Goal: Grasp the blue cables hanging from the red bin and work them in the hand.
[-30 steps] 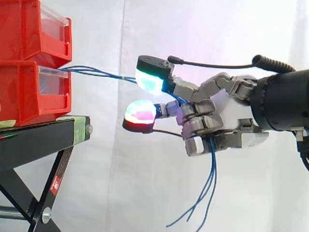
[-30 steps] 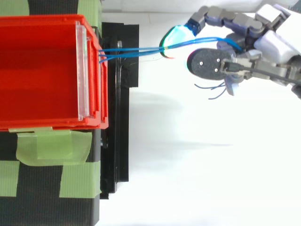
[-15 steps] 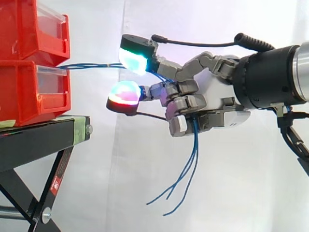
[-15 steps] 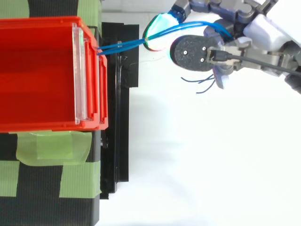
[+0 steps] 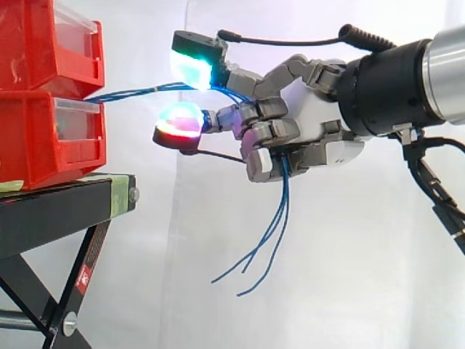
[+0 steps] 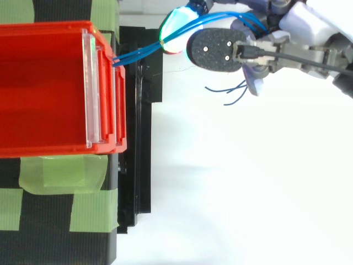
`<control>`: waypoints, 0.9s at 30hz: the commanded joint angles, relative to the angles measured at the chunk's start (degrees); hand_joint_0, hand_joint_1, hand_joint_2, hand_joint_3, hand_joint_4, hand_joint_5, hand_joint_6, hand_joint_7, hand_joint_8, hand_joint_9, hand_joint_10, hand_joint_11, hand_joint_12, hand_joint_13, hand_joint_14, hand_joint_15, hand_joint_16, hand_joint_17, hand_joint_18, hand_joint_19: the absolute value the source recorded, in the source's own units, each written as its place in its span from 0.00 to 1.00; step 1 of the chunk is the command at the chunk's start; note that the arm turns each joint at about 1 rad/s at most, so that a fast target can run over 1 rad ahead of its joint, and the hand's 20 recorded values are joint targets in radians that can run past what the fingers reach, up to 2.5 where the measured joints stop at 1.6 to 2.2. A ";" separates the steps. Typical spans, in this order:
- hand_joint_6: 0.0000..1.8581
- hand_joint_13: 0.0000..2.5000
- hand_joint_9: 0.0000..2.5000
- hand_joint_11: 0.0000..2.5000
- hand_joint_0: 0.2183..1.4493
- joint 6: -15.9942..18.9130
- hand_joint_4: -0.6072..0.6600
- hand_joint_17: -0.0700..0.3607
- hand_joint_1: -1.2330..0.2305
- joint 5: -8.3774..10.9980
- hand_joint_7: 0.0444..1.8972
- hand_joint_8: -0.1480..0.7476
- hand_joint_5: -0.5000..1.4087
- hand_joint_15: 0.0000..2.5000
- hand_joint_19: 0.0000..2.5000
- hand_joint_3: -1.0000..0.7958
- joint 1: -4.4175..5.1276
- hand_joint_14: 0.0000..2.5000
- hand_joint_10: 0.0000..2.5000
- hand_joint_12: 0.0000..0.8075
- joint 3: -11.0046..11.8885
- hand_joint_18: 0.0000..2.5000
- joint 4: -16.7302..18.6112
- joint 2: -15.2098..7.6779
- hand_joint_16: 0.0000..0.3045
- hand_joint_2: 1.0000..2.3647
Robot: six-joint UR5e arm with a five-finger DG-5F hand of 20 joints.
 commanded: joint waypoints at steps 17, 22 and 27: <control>0.14 0.51 0.42 1.00 0.51 -2.65 0.61 0.38 0.41 -1.56 0.68 0.47 0.42 0.73 0.45 0.00 -1.85 1.00 1.00 0.51 0.87 0.54 -6.87 4.41 0.14 0.00; 0.16 0.51 0.42 1.00 0.55 -3.53 0.61 0.38 0.41 -1.73 0.67 0.47 0.42 0.73 0.45 0.01 -2.29 1.00 1.00 0.51 0.96 0.54 -6.26 4.41 0.14 0.00; 0.19 0.51 0.42 1.00 0.58 -3.53 0.61 0.38 0.41 -1.73 0.66 0.47 0.42 0.73 0.45 0.08 -2.29 1.00 1.00 0.51 0.87 0.54 -6.17 4.32 0.14 0.00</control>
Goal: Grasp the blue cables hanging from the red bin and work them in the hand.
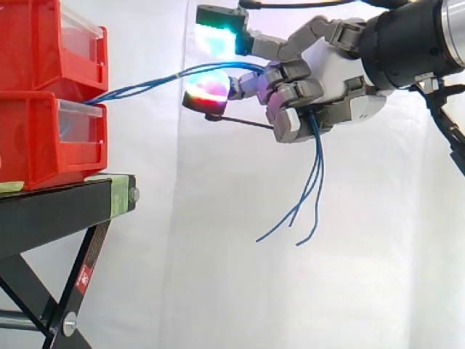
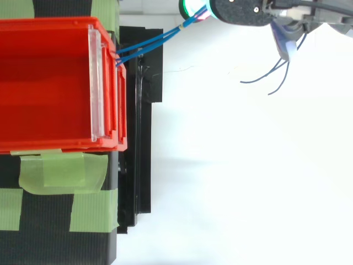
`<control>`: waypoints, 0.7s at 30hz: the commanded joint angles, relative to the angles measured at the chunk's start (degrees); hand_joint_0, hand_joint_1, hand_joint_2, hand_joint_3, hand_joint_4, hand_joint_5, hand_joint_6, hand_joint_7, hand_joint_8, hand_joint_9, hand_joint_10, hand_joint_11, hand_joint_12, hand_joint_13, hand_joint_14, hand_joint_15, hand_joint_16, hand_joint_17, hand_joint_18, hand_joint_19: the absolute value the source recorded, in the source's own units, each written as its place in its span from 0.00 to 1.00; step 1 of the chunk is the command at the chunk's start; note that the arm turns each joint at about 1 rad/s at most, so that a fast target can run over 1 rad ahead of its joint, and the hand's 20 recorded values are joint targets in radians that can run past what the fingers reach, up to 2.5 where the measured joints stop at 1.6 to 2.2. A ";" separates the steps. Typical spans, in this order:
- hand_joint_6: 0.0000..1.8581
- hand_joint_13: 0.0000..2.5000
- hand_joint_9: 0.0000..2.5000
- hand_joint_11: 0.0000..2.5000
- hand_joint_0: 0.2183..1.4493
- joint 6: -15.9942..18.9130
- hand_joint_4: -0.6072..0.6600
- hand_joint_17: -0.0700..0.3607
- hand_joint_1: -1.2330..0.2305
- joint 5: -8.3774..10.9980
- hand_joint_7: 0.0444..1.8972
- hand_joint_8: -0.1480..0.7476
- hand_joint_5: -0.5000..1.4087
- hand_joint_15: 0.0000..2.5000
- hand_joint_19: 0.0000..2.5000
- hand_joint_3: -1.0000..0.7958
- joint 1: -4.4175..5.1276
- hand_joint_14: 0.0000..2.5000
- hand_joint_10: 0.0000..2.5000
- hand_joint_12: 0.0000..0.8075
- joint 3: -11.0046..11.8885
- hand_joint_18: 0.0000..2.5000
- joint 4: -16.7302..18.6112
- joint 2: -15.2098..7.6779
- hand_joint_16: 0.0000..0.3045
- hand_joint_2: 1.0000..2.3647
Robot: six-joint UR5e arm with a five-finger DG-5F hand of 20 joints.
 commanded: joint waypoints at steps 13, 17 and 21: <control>0.25 0.51 0.42 1.00 0.59 0.74 0.63 0.38 0.41 -0.63 0.64 0.47 0.39 0.73 0.45 0.07 0.67 1.00 1.00 0.51 -0.05 0.54 0.37 0.03 0.14 0.00; 0.26 0.51 0.42 1.00 0.55 1.00 0.63 0.38 0.41 -1.24 0.64 0.47 0.38 0.73 0.45 0.02 0.85 1.00 1.00 0.51 -0.05 0.54 0.20 0.03 0.14 0.00; 0.25 0.51 0.42 1.00 0.52 1.00 0.63 0.38 0.39 -1.86 0.65 0.47 0.37 0.73 0.45 0.04 0.85 1.00 1.00 0.51 -0.05 0.54 -0.07 -0.06 0.14 0.00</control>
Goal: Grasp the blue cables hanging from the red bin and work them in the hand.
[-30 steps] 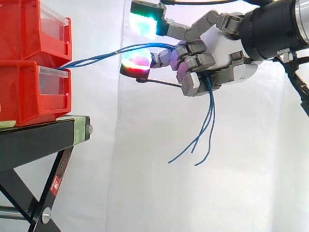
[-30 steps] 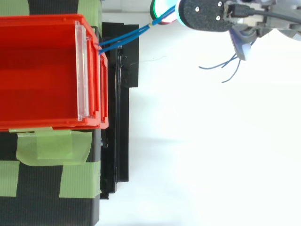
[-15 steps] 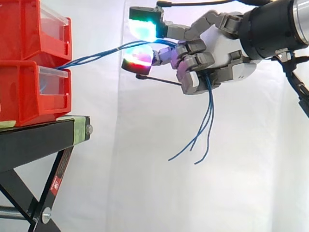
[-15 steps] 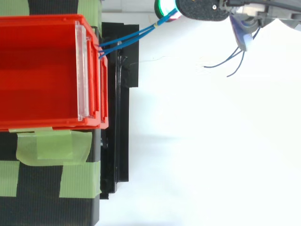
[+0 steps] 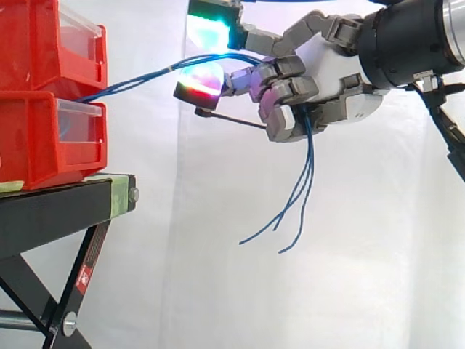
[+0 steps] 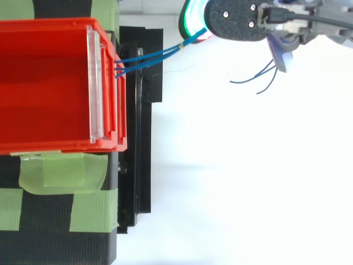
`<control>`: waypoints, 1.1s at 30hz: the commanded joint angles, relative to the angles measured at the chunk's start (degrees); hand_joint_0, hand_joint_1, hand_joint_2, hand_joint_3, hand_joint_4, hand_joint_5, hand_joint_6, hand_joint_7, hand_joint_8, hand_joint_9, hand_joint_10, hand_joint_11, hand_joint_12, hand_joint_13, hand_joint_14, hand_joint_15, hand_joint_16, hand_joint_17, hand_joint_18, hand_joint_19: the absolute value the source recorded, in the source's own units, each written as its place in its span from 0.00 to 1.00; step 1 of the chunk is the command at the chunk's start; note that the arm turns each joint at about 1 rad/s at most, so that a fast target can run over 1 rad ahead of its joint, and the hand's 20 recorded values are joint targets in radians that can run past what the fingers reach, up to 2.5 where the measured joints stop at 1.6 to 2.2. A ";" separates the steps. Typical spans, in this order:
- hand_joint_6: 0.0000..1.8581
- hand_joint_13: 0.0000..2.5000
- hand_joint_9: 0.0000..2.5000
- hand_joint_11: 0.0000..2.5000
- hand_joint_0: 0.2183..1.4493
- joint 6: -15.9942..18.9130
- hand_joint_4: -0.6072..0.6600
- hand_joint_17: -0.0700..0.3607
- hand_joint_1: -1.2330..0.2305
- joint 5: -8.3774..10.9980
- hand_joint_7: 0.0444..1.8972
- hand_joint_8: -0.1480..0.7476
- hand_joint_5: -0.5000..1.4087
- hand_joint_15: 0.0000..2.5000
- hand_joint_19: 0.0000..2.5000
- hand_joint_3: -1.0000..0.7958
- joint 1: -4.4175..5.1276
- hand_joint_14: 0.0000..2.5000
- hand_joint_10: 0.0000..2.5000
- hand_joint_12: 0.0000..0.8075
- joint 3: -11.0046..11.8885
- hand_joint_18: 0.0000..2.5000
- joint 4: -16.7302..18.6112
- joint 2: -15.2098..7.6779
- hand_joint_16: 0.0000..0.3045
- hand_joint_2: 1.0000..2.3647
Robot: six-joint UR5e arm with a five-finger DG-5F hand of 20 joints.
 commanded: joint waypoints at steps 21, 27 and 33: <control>0.34 0.51 0.42 1.00 0.45 0.04 0.66 0.38 0.32 -0.62 0.60 0.47 0.23 0.73 0.45 0.06 0.04 1.00 1.00 0.51 0.00 0.54 -0.24 -0.07 0.14 0.00; 0.38 0.51 0.42 1.00 0.44 0.13 0.65 0.38 0.31 -0.62 0.59 0.47 0.21 0.73 0.45 0.04 0.04 1.00 1.00 0.51 0.00 0.54 -0.33 -0.07 0.14 0.00; 0.44 0.51 0.42 1.00 0.47 0.31 0.63 0.38 0.30 -0.97 0.58 0.47 0.21 0.73 0.45 0.11 0.04 1.00 1.00 0.51 0.00 0.54 -0.33 0.01 0.14 0.00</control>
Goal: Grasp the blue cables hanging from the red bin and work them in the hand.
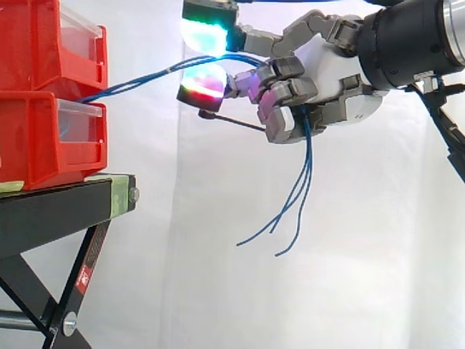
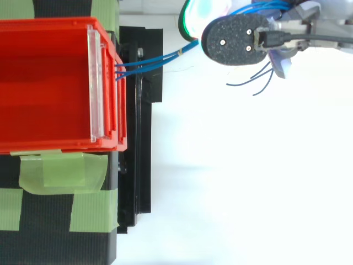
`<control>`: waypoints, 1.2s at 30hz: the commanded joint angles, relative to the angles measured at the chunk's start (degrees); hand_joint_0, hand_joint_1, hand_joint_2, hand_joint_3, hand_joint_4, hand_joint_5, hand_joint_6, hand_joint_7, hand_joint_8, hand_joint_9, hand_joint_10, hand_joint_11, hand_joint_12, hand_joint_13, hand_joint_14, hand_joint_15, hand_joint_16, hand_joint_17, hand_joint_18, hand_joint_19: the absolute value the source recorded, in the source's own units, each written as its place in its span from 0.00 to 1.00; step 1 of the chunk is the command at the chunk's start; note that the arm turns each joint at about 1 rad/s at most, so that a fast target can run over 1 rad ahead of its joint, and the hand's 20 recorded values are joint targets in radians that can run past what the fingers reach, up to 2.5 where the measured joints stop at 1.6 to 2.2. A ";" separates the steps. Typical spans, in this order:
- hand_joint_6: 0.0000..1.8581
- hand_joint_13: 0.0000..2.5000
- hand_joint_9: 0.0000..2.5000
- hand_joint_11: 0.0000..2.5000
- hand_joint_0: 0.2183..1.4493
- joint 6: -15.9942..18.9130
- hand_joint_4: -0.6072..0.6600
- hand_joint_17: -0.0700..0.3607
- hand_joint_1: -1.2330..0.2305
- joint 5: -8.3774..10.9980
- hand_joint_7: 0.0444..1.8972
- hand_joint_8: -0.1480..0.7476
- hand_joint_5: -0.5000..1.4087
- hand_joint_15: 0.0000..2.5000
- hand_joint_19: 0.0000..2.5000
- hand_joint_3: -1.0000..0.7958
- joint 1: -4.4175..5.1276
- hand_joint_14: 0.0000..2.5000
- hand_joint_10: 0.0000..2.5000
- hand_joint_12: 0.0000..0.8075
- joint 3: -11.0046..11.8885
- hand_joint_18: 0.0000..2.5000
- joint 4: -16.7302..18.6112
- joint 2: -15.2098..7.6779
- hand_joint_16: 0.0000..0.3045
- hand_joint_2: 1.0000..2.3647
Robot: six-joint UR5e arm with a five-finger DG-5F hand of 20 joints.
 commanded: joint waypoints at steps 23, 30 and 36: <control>0.56 0.51 0.42 1.00 0.59 0.11 0.62 0.38 0.38 -3.96 0.54 0.47 0.23 0.73 0.45 0.28 0.00 1.00 1.00 0.51 0.00 0.54 -0.62 0.04 0.14 0.01; 0.52 0.51 0.42 1.00 0.56 0.11 0.63 0.38 0.42 -4.31 0.55 0.47 0.24 0.73 0.45 0.19 0.00 1.00 1.00 0.51 0.00 0.54 -0.36 0.04 0.14 0.01; 0.49 0.51 0.42 1.00 0.52 -0.24 0.63 0.38 0.41 -5.54 0.57 0.47 0.25 0.73 0.45 0.09 0.18 1.00 1.00 0.51 0.00 0.54 -0.45 -0.05 0.14 0.00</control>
